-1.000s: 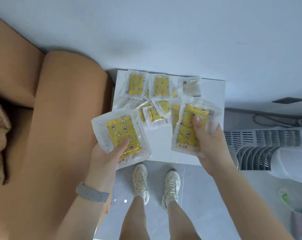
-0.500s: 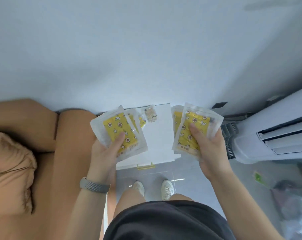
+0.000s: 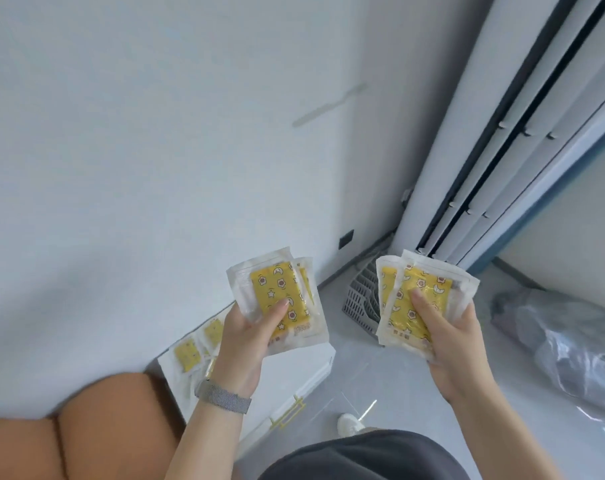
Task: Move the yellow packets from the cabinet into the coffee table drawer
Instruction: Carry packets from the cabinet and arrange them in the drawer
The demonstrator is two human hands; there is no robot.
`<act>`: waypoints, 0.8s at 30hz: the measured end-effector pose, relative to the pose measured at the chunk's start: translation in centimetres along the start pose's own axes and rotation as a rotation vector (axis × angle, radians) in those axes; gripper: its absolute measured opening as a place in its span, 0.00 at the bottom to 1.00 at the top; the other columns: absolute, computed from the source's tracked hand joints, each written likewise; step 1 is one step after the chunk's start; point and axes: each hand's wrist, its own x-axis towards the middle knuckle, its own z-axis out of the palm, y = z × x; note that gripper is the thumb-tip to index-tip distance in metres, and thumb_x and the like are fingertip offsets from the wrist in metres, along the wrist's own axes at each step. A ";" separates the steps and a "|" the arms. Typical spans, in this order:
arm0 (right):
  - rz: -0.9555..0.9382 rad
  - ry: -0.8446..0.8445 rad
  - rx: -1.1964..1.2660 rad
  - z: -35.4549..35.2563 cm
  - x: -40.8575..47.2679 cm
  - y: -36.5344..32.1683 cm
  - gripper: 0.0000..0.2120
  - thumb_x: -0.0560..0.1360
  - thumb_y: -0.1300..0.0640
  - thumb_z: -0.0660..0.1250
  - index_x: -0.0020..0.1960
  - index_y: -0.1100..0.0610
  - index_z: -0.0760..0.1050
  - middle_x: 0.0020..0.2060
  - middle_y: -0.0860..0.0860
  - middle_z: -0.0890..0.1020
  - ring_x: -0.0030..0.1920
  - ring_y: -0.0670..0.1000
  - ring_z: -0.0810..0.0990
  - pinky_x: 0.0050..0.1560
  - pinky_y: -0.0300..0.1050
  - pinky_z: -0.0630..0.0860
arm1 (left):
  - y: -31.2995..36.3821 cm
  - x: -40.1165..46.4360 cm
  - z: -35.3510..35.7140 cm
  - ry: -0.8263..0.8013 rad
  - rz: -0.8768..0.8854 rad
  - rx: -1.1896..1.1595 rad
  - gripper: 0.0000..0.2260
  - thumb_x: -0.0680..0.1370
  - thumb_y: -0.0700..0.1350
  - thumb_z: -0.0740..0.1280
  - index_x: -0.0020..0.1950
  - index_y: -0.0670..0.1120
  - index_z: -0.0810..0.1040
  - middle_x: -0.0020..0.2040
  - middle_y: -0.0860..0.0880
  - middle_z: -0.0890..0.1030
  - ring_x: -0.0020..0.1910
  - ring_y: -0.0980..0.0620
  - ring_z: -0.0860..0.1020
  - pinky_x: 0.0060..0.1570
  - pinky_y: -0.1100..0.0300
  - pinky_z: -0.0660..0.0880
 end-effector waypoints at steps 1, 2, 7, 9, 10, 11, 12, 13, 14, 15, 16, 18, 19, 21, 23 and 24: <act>-0.016 0.039 0.019 -0.3 -1.1 0.2 0.24 0.71 0.57 0.71 0.65 0.54 0.71 0.54 0.53 0.84 0.51 0.54 0.85 0.43 0.49 0.83 | 0.1 -0.3 -0.2 -0.032 -0.007 0.011 0.13 0.77 0.38 0.69 0.61 0.43 0.78 0.53 0.46 0.85 0.52 0.46 0.84 0.50 0.48 0.80; -0.032 0.076 0.032 -0.7 -2.2 0.4 0.24 0.70 0.57 0.71 0.66 0.54 0.71 0.54 0.53 0.84 0.51 0.53 0.85 0.41 0.47 0.83 | 0.2 -0.6 -0.4 -0.069 -0.017 0.025 0.13 0.76 0.38 0.69 0.61 0.43 0.78 0.53 0.46 0.85 0.51 0.46 0.84 0.51 0.46 0.79; -0.120 0.291 0.121 -2.9 -8.0 2.0 0.21 0.73 0.58 0.70 0.65 0.55 0.71 0.52 0.52 0.84 0.47 0.50 0.85 0.36 0.41 0.81 | -0.4 -2.1 0.0 -0.261 -0.071 0.098 0.13 0.76 0.37 0.69 0.60 0.44 0.78 0.52 0.45 0.85 0.50 0.46 0.84 0.51 0.47 0.80; -0.146 0.382 0.136 -4.3 -10.3 2.7 0.16 0.77 0.60 0.68 0.63 0.54 0.71 0.50 0.51 0.84 0.44 0.48 0.84 0.30 0.38 0.78 | -1.2 -3.0 0.7 -0.339 -0.097 0.132 0.13 0.76 0.37 0.69 0.60 0.43 0.78 0.52 0.45 0.85 0.50 0.46 0.84 0.50 0.47 0.81; -0.157 0.429 0.146 -5.0 -11.5 3.0 0.14 0.77 0.61 0.67 0.61 0.53 0.72 0.49 0.51 0.83 0.42 0.47 0.84 0.28 0.37 0.76 | -1.5 -3.5 1.2 -0.379 -0.111 0.147 0.13 0.76 0.37 0.69 0.59 0.44 0.78 0.51 0.46 0.85 0.50 0.46 0.84 0.49 0.48 0.81; -0.165 0.477 0.159 -5.8 -12.7 3.2 0.13 0.77 0.61 0.67 0.60 0.52 0.72 0.48 0.51 0.83 0.40 0.47 0.84 0.26 0.36 0.75 | -1.8 -4.0 1.7 -0.420 -0.123 0.162 0.12 0.76 0.37 0.69 0.58 0.44 0.78 0.51 0.46 0.85 0.49 0.47 0.84 0.48 0.50 0.82; -0.171 0.517 0.170 -6.4 -13.8 3.4 0.12 0.77 0.61 0.67 0.59 0.51 0.73 0.47 0.50 0.83 0.39 0.46 0.84 0.26 0.36 0.75 | -2.1 -4.5 2.3 -0.461 -0.134 0.173 0.11 0.76 0.36 0.69 0.57 0.45 0.78 0.50 0.46 0.86 0.48 0.47 0.85 0.45 0.52 0.82; -0.183 0.551 0.182 -7.1 -14.9 3.5 0.12 0.77 0.61 0.68 0.58 0.51 0.73 0.46 0.50 0.83 0.38 0.46 0.84 0.26 0.36 0.75 | -2.5 -5.1 2.9 -0.502 -0.144 0.185 0.11 0.76 0.36 0.69 0.56 0.46 0.78 0.49 0.47 0.86 0.47 0.48 0.85 0.42 0.54 0.83; -0.203 0.584 0.195 -7.9 -16.0 3.5 0.11 0.76 0.61 0.68 0.57 0.50 0.74 0.45 0.50 0.84 0.37 0.46 0.84 0.26 0.36 0.75 | -2.8 -5.7 3.6 -0.546 -0.153 0.195 0.11 0.76 0.36 0.69 0.56 0.46 0.78 0.49 0.47 0.86 0.46 0.49 0.85 0.39 0.56 0.82; -0.224 0.619 0.205 -8.6 -17.0 3.5 0.11 0.76 0.61 0.68 0.56 0.49 0.74 0.45 0.49 0.84 0.37 0.46 0.84 0.26 0.36 0.75 | -3.2 -6.2 4.3 -0.587 -0.163 0.202 0.11 0.76 0.36 0.69 0.56 0.46 0.78 0.48 0.48 0.86 0.45 0.50 0.85 0.37 0.57 0.82; -0.245 0.655 0.213 -9.3 -18.0 3.5 0.11 0.76 0.61 0.68 0.56 0.49 0.74 0.44 0.49 0.84 0.37 0.46 0.84 0.26 0.36 0.75 | -3.5 -6.8 5.1 -0.628 -0.173 0.206 0.11 0.76 0.36 0.69 0.56 0.46 0.78 0.48 0.48 0.86 0.45 0.50 0.85 0.37 0.58 0.81; -0.281 0.719 0.225 -10.6 -19.9 3.6 0.12 0.76 0.60 0.68 0.56 0.48 0.74 0.44 0.48 0.84 0.38 0.46 0.84 0.26 0.36 0.75 | -4.0 -8.0 6.6 -0.711 -0.190 0.224 0.11 0.76 0.36 0.68 0.57 0.45 0.78 0.48 0.48 0.86 0.46 0.49 0.85 0.38 0.57 0.82; -0.297 0.746 0.233 -11.3 -20.7 3.6 0.11 0.77 0.61 0.68 0.56 0.49 0.74 0.45 0.48 0.84 0.38 0.46 0.84 0.26 0.36 0.75 | -4.3 -8.6 7.3 -0.752 -0.195 0.235 0.11 0.76 0.36 0.68 0.57 0.45 0.78 0.49 0.47 0.86 0.47 0.48 0.85 0.40 0.56 0.82; -0.319 0.810 0.254 -12.7 -22.5 3.7 0.12 0.77 0.61 0.67 0.57 0.51 0.73 0.45 0.49 0.83 0.37 0.45 0.84 0.26 0.36 0.75 | -4.9 -9.9 8.7 -0.822 -0.205 0.256 0.11 0.76 0.36 0.68 0.57 0.44 0.78 0.50 0.46 0.86 0.49 0.47 0.84 0.42 0.56 0.82; -0.334 0.873 0.274 -14.2 -24.1 3.8 0.14 0.77 0.62 0.68 0.60 0.53 0.72 0.45 0.50 0.83 0.36 0.45 0.84 0.26 0.35 0.75 | -5.7 -11.3 10.1 -0.874 -0.218 0.274 0.10 0.76 0.36 0.68 0.56 0.43 0.79 0.50 0.45 0.86 0.50 0.46 0.84 0.45 0.54 0.82; -0.340 0.901 0.286 -15.0 -25.0 4.0 0.14 0.77 0.62 0.68 0.61 0.53 0.72 0.45 0.50 0.83 0.36 0.45 0.84 0.26 0.35 0.75 | -6.2 -12.0 10.8 -0.900 -0.227 0.281 0.09 0.76 0.36 0.68 0.56 0.43 0.80 0.51 0.45 0.85 0.51 0.45 0.84 0.48 0.53 0.82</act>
